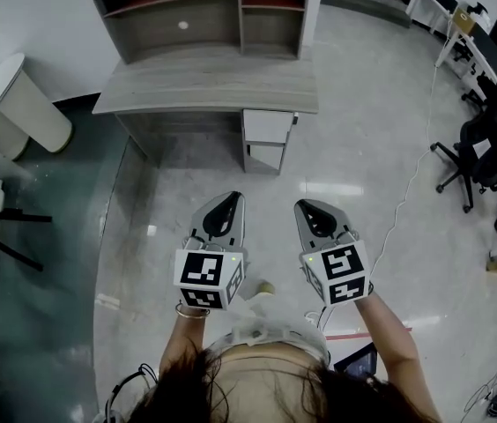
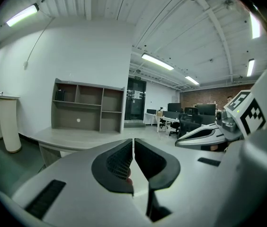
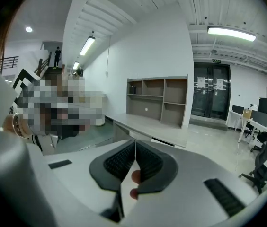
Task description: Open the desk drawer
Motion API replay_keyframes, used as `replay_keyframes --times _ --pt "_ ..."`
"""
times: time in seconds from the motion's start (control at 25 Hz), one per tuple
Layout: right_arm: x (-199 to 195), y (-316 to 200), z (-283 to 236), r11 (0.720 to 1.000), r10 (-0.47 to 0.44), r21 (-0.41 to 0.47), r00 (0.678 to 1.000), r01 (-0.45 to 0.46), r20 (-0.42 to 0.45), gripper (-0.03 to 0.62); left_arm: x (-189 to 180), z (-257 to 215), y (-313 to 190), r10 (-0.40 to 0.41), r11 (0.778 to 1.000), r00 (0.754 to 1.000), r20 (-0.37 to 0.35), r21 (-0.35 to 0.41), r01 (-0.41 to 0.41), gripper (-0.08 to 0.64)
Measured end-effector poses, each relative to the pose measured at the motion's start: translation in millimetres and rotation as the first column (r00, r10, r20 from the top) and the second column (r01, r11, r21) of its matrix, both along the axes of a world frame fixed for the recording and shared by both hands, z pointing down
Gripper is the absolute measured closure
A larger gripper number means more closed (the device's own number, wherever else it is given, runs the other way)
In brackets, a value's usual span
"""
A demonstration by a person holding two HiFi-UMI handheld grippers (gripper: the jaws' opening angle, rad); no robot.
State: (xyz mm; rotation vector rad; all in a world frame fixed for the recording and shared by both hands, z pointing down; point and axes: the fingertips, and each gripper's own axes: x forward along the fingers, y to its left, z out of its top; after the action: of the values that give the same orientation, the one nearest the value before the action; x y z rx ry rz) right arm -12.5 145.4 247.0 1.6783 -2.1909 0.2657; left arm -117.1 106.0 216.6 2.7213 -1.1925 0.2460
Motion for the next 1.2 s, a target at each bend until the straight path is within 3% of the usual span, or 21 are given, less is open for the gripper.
replay_keyframes --times 0.48,0.84,1.2 --pt "12.1 -37.6 8.1 1.000 -0.018 -0.005 1.000 0.018 0.004 0.568 2.1 14.7 -29.7 -0.034 0.999 0.999 0.010 -0.027 0.035 0.538" --pt "23.8 -82.9 8.3 1.000 0.012 0.006 1.000 -0.012 -0.009 0.568 10.8 23.0 -92.2 -0.019 0.998 1.000 0.010 -0.053 0.019 0.538" --pt "49.9 -140.0 22.8 0.998 0.063 -0.013 0.998 -0.063 0.015 0.568 30.5 50.4 -148.9 0.035 0.995 0.997 0.069 -0.096 -0.028 0.538"
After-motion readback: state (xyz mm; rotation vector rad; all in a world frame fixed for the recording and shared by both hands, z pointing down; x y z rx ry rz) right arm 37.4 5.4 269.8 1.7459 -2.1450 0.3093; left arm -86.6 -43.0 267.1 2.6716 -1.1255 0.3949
